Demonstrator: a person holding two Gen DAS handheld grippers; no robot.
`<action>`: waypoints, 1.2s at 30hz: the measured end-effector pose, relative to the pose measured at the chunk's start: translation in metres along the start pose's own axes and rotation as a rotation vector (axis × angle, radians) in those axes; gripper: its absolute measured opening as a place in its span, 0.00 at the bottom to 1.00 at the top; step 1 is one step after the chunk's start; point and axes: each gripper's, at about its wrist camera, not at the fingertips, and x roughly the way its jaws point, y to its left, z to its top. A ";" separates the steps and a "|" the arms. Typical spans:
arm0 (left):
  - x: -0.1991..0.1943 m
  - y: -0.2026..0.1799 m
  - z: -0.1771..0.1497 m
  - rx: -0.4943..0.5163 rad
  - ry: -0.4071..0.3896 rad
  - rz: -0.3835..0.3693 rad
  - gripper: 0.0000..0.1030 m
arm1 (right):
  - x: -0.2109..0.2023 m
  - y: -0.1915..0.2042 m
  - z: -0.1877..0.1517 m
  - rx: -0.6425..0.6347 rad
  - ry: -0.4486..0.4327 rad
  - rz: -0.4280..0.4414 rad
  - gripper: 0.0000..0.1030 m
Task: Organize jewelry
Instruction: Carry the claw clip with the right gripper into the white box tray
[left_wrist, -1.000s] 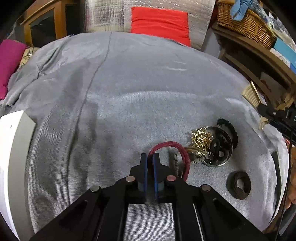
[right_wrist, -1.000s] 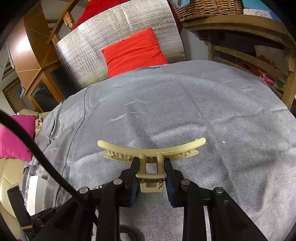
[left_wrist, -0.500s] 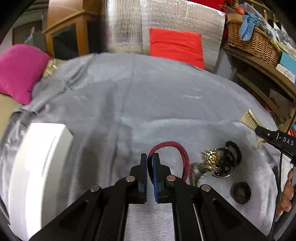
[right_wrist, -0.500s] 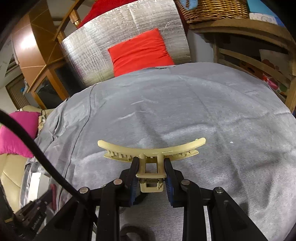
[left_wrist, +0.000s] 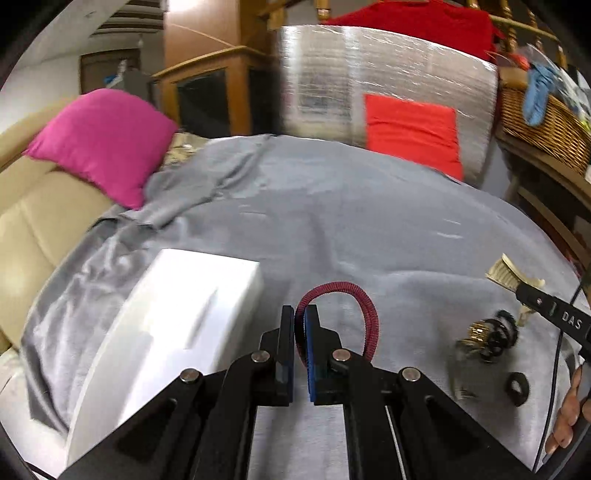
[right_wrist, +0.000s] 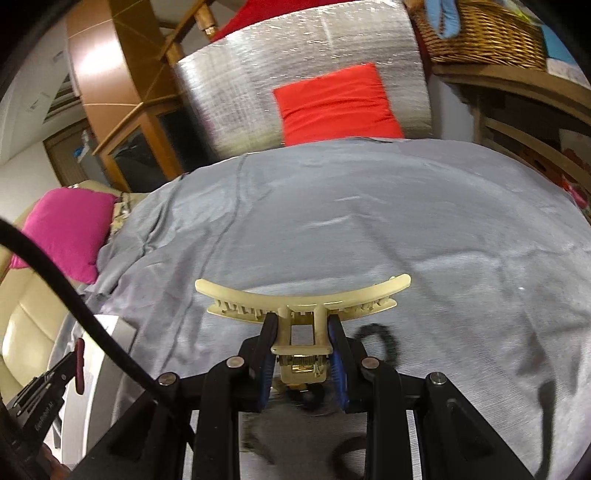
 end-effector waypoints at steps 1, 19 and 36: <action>-0.002 0.007 -0.001 -0.010 -0.002 0.011 0.05 | 0.000 0.007 -0.002 -0.009 0.001 0.010 0.27; -0.019 0.098 -0.008 -0.116 -0.014 0.156 0.05 | 0.002 0.129 -0.010 -0.109 0.065 0.298 0.27; -0.008 0.141 -0.013 -0.155 0.017 0.250 0.05 | 0.066 0.238 0.001 0.056 0.248 0.639 0.27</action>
